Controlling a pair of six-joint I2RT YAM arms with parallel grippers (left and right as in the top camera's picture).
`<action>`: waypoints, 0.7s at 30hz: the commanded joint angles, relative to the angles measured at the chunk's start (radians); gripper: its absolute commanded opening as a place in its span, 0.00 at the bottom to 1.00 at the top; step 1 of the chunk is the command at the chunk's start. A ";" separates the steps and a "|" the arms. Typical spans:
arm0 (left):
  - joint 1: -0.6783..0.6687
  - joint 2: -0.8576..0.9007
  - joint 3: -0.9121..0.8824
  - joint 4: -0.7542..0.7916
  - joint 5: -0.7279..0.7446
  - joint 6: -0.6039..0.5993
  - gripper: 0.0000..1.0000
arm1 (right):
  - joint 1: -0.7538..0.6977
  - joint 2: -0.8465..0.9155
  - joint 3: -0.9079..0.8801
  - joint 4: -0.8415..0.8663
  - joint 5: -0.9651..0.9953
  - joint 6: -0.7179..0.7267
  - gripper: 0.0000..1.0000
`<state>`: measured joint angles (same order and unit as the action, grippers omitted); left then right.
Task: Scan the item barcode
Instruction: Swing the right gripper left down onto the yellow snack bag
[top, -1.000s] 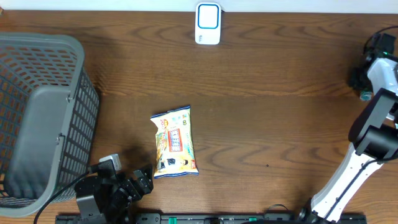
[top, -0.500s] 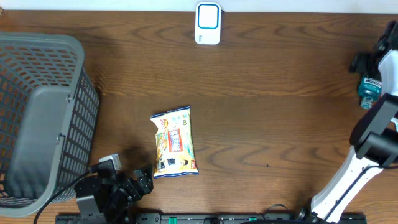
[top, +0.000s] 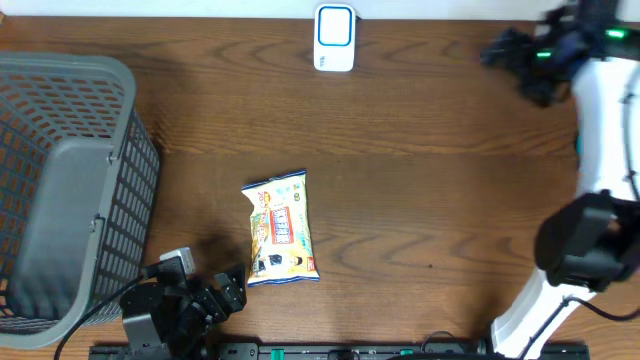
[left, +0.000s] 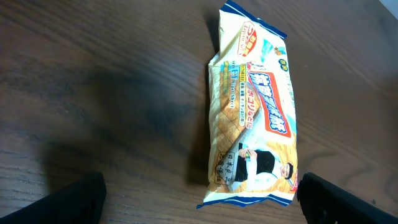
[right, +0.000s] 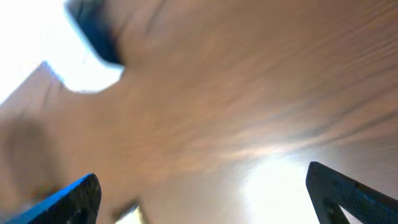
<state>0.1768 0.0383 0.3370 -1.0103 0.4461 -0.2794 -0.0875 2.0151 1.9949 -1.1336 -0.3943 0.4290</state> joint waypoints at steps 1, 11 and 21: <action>0.003 -0.002 -0.006 -0.039 0.010 0.017 0.98 | 0.157 0.005 -0.002 -0.030 -0.050 0.068 0.99; 0.003 -0.002 -0.006 -0.039 0.010 0.017 0.98 | 0.676 0.070 -0.003 -0.044 0.180 0.045 0.99; 0.003 -0.002 -0.006 -0.039 0.010 0.017 0.98 | 0.969 0.245 -0.003 -0.018 0.362 0.119 0.99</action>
<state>0.1768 0.0383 0.3370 -1.0103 0.4461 -0.2794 0.8406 2.2303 1.9938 -1.1507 -0.1497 0.4919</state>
